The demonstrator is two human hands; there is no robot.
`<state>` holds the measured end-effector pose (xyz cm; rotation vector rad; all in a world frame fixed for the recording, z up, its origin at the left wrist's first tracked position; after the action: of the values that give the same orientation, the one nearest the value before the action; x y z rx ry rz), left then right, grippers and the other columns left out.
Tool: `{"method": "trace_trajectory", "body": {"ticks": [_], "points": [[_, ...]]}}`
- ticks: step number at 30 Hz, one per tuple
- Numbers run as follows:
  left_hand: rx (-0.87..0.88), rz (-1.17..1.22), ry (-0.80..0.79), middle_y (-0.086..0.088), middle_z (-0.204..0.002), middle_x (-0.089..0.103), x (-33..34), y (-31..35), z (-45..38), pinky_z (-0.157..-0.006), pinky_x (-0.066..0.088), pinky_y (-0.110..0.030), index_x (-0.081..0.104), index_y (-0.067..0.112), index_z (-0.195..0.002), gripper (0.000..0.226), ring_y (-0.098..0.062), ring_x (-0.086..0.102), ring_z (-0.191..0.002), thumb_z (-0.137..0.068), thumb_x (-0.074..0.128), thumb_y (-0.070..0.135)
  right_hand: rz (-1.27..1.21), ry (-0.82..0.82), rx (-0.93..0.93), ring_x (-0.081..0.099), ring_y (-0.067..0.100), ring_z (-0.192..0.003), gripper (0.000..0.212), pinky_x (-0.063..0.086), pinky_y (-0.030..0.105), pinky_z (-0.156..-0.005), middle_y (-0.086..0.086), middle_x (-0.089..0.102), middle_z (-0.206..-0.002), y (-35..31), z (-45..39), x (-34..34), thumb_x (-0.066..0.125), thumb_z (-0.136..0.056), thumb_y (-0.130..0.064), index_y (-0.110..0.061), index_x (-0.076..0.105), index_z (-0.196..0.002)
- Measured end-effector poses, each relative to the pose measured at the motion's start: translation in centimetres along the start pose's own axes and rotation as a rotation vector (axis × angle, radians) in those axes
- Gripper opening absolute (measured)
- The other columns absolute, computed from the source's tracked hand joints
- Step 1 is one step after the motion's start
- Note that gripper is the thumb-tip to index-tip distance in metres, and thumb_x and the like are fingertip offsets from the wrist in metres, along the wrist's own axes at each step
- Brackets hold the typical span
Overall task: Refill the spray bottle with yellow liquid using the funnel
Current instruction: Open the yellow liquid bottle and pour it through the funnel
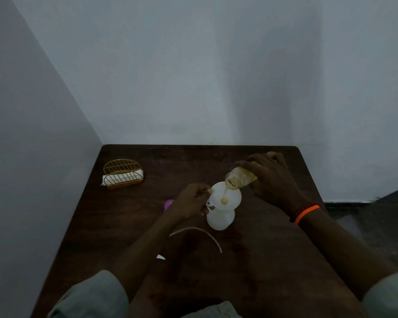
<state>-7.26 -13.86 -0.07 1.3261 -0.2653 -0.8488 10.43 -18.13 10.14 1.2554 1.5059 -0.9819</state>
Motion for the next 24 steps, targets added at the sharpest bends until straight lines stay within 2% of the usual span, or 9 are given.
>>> {"method": "trace_trajectory", "body": {"ticks": [16, 22, 24], "points": [[-0.005, 0.021, 0.002, -0.008, -0.084, 0.075, -0.03, -0.02, 0.36, -0.063, 0.058, -0.034, 0.066, 0.009, -0.114, 0.027, -0.017, 0.069, -0.067, -0.105, 0.045, 0.024, 0.015, 0.036, -0.004, 0.059, 0.023, -0.108, 0.065, 0.041, 0.049, -0.092, 0.002, 0.065, -0.122, -0.26, -0.09, -0.56, 0.083, -0.067, -0.021, -0.029, 0.062, -0.128], [-0.009, 0.021, -0.007, -0.007, -0.084, 0.075, 0.08, -0.04, 0.38, -0.063, 0.058, -0.034, 0.066, 0.010, -0.113, 0.027, -0.020, 0.070, -0.069, -0.104, 0.045, 0.025, 0.021, 0.005, 0.012, 0.055, 0.022, -0.115, 0.068, 0.037, 0.046, -0.098, 0.002, 0.061, -0.128, 0.06, -0.12, 0.01, 0.082, -0.070, -0.023, -0.029, 0.058, -0.133], [-0.016, 0.023, 0.000, -0.008, -0.085, 0.075, 0.06, -0.06, 0.35, -0.063, 0.058, -0.034, 0.066, 0.009, -0.114, 0.027, -0.026, 0.072, -0.072, -0.104, 0.046, 0.025, 0.020, 0.001, 0.017, 0.056, 0.023, -0.115, 0.068, 0.036, 0.046, -0.098, 0.002, 0.061, -0.128, 0.10, -0.13, 0.03, 0.082, -0.071, -0.025, -0.029, 0.057, -0.134]]}}
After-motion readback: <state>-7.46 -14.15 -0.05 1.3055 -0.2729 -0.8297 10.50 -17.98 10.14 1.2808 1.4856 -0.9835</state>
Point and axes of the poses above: each hand's wrist, its own z-axis away from the middle knuckle, its own x-axis out of the palm, y = z × x, the point moved 10 cm from there along -z, towards the middle knuckle
